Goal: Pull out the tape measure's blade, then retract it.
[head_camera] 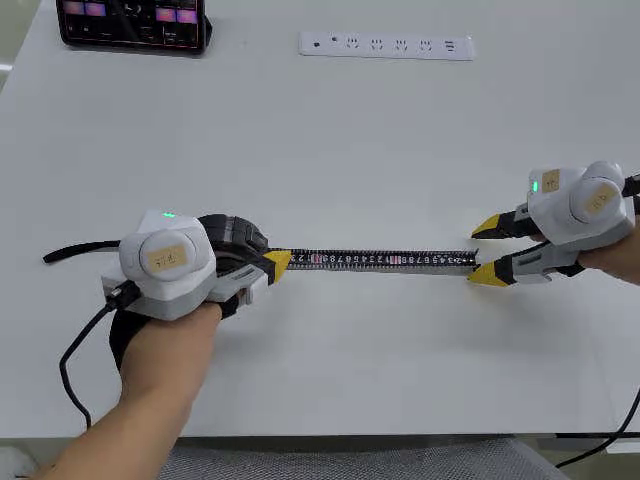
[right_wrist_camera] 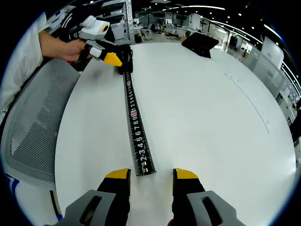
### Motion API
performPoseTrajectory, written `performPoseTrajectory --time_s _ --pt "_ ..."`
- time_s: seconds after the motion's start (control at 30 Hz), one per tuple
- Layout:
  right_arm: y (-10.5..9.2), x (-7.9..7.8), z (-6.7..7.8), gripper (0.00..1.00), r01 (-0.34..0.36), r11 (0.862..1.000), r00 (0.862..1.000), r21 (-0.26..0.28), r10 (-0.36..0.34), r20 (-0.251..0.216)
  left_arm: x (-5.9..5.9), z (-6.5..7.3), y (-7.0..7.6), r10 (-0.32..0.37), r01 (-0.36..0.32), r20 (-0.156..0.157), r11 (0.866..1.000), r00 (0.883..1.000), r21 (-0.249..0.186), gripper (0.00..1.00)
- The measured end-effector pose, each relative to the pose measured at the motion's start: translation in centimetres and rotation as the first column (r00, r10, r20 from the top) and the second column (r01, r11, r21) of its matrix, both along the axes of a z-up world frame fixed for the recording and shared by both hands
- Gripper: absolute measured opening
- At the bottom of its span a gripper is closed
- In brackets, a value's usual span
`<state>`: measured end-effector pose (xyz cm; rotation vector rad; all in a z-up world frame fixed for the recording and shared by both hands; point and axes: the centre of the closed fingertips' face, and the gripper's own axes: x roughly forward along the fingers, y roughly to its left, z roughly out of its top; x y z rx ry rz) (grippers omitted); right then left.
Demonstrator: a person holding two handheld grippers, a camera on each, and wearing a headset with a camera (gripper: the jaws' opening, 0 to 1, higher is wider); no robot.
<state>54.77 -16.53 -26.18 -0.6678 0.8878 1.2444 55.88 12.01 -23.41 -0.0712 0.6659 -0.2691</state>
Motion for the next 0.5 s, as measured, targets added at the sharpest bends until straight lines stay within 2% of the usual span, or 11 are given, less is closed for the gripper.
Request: performPoseTrajectory --time_s 0.5 --pt "-0.04 0.12 -0.12 0.27 -0.02 1.0 1.0 -0.009 0.02 -0.002 0.44 -0.79 0.83 0.066 -0.067 -0.032 0.998 0.997 -0.022 0.64"
